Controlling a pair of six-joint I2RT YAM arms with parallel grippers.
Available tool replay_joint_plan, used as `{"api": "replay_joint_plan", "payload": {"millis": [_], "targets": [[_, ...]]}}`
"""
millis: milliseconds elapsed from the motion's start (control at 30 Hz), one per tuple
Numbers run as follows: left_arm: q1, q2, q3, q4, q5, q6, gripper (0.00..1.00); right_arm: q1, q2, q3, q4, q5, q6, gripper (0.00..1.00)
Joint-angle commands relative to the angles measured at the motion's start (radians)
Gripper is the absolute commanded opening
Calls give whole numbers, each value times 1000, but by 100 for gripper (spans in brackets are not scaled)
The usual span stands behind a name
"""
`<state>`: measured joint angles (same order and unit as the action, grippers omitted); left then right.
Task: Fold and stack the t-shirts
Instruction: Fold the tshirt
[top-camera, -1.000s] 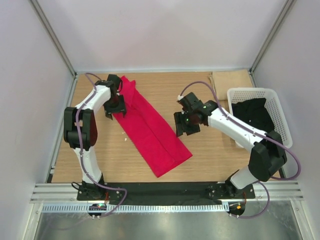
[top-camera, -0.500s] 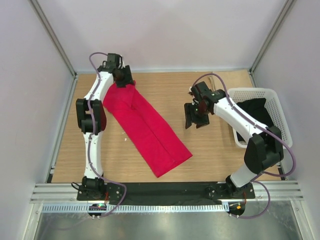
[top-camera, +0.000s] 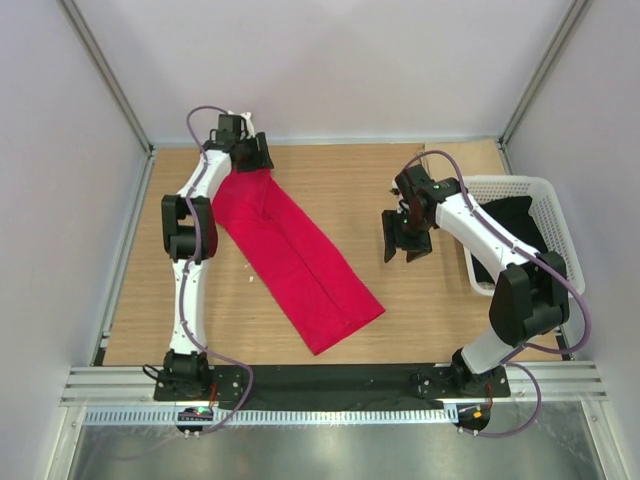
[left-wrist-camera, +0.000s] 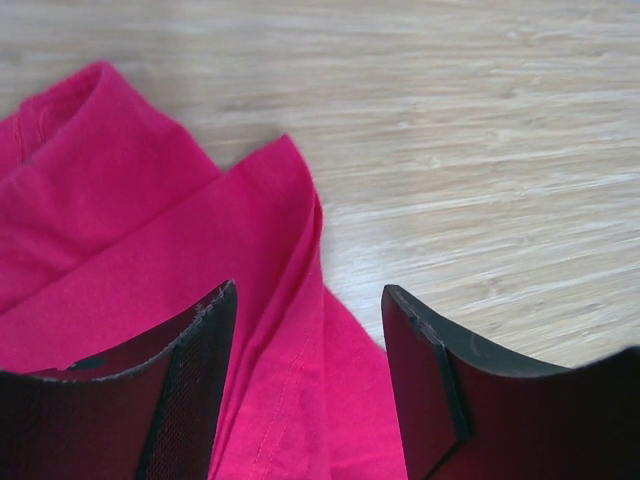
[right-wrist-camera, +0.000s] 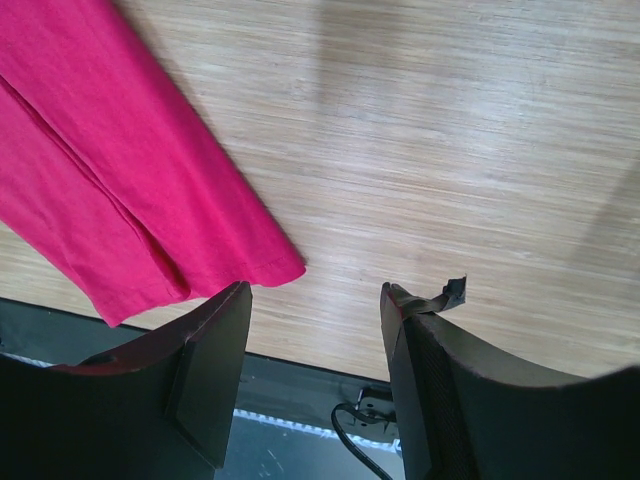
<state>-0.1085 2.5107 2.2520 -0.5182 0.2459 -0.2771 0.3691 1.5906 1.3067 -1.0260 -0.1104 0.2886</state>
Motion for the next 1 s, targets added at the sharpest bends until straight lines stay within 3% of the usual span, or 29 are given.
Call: {"api": "replay_joint_plan", "payload": {"millis": [0,500,967], "targets": [[6,0,37,95,41,33,61,-2,-15,5,-9,-5,-19,61],[6,79,61,132,90,47,47,-7,3,2,-9,-18,-20,61],[3,19,14,109,61,44,24,-12,34,26,-6,-26,-20,61]]}}
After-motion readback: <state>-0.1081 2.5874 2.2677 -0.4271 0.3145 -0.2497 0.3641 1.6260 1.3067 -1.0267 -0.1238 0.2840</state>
